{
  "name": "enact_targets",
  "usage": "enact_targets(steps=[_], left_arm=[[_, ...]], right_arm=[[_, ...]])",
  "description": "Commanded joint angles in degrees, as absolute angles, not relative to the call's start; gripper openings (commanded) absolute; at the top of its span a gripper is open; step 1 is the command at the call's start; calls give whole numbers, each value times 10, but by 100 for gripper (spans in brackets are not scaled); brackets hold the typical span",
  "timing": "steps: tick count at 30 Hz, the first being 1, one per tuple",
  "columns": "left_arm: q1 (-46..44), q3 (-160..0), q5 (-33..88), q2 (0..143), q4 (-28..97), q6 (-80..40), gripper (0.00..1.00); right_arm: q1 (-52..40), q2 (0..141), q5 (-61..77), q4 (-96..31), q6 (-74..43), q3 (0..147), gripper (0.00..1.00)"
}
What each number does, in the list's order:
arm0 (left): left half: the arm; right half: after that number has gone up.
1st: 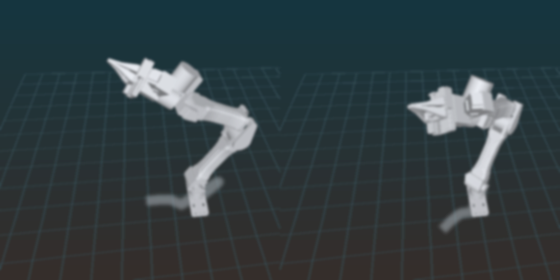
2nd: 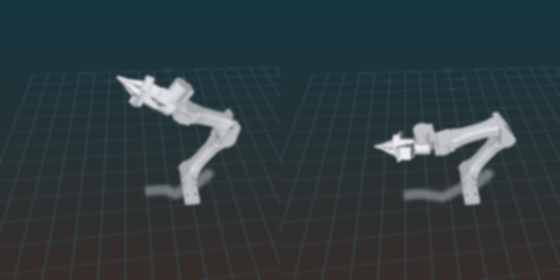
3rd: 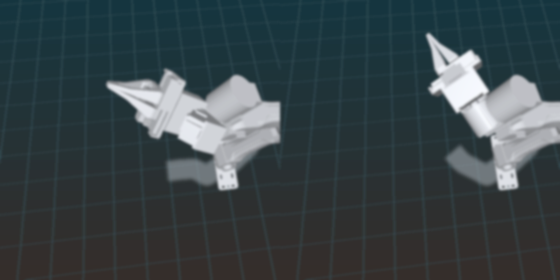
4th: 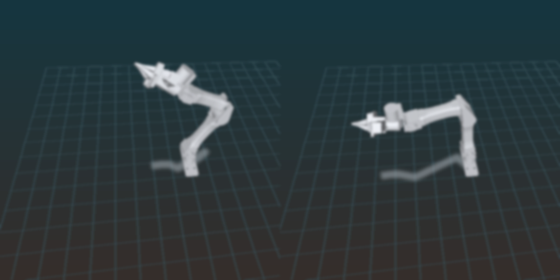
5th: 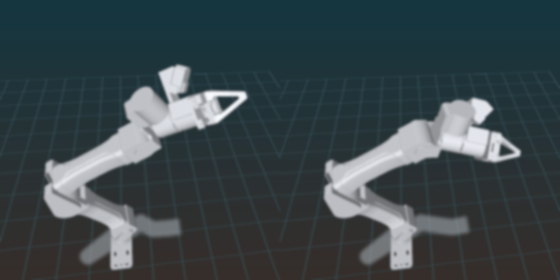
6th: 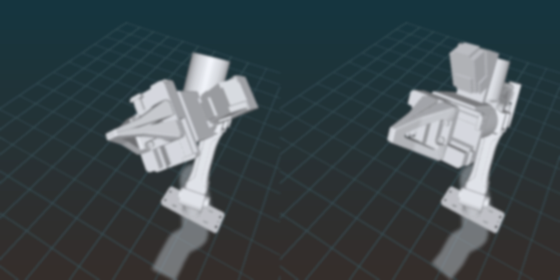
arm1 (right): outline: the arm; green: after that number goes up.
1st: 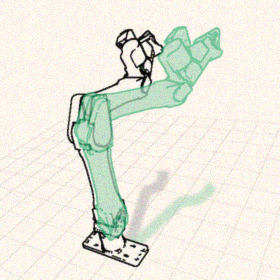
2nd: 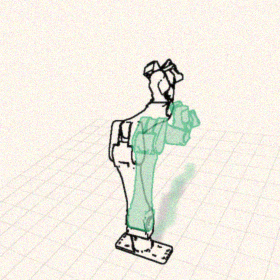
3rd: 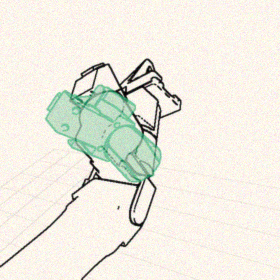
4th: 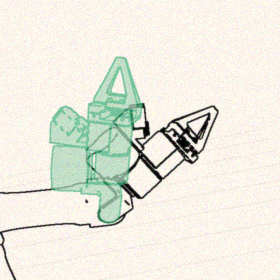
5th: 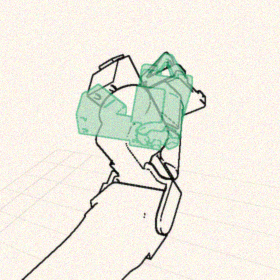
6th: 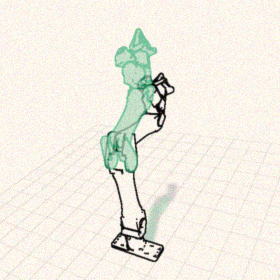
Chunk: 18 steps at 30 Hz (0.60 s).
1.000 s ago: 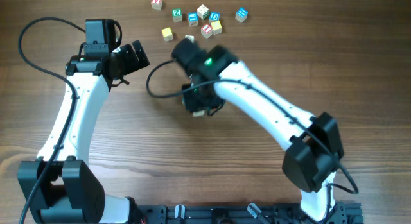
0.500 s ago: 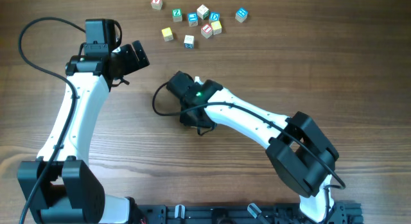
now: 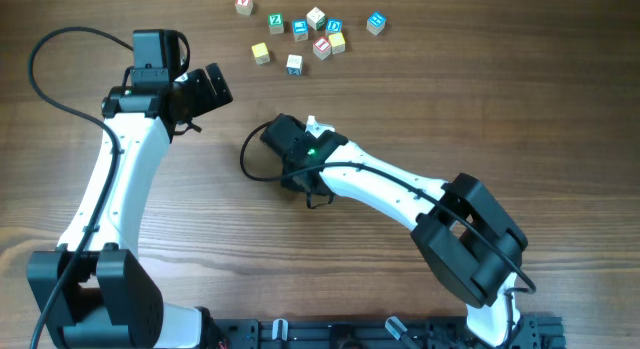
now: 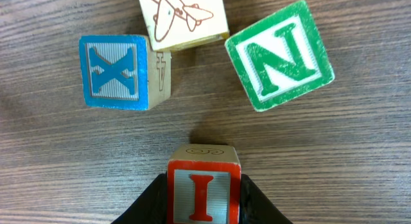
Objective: Form a circle
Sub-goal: 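Carry the red I block down toward the placed blocks, then lower the red I block below the blue X and green N blocks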
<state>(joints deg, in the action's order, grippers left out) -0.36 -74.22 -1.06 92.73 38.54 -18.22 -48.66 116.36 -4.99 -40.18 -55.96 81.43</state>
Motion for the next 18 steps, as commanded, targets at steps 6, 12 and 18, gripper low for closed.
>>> enact_targets(steps=[6,12,18], left_arm=[[-1,-742,-16,929,383,-187,100],[-1,-742,-16,929,384,-187,100],[-1,-742,-16,929,384,-187,100]], right_arm=[[-500,1169,-90,-388,-570,811,12],[-503,1169,-101,-397,-572,811,13],[-503,1169,-101,-396,-572,809,17]])
